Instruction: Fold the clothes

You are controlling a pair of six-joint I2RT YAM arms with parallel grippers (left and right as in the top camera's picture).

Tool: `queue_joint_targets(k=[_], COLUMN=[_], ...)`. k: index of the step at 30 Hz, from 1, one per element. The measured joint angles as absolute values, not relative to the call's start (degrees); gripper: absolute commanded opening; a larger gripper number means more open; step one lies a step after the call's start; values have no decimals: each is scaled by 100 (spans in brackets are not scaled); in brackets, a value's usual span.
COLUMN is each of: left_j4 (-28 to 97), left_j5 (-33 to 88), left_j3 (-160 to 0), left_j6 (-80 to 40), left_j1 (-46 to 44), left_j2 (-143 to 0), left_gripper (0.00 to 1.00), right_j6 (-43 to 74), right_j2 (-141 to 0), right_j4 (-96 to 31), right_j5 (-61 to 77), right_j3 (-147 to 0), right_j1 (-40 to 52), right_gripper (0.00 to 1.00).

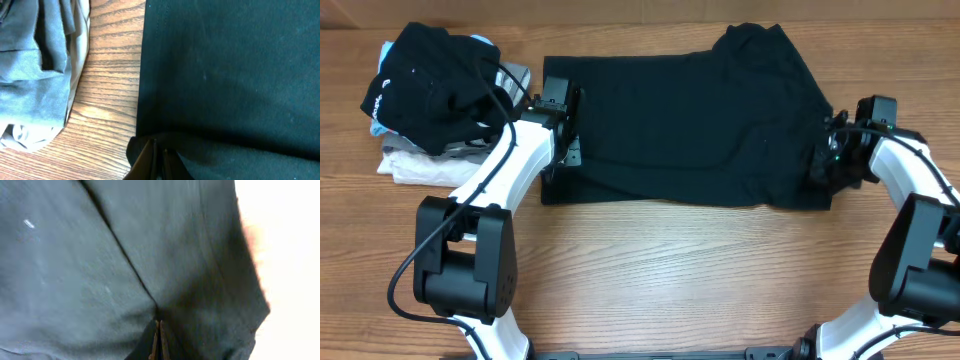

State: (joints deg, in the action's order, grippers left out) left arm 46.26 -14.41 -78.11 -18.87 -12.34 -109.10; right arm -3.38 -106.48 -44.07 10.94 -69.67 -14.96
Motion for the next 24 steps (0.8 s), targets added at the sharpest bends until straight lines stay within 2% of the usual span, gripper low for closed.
queue_joint_targets(k=[6,16,20,21,22,23,24], left_j4=[4619,4178,3822,3809,3811,3811,3820], left_j5=[-1441,-1439,-1437,-1433,-1420,-1417,-1415], left_j3=[-7811,-7813,-7815,-7815,-7815,-7815,-7815], left_j6=[-1887,-1769,-1662,-1653,-1629,-1599,-1616], left_j1=[-1151,-926,-926,-926,-923,-923,-923], left_j2=[-10910,-10910,-10910,-10912,-10912,-10912,-10912], left_gripper=[4,4,13,27,34,50,54], right_j6=[-318,-318,-320,-320,-318,-307,-303], right_j2=[-10648,-10648,-10648,-10648,-10648,-10648,-10648], right_j4=[-4198,-4001,-3975,-3966,-3966,-3959,-3876], right_j5=[1181,1221,1221,1223,1219,1219,1214], right_j3=[-7599,-7618,-7618,-7618,-7618,-7618,-7618], right_j1=[-1496,-1490,-1490,-1490,-1487,-1490,-1490], right_gripper=[4,4,4,21,63,93,99])
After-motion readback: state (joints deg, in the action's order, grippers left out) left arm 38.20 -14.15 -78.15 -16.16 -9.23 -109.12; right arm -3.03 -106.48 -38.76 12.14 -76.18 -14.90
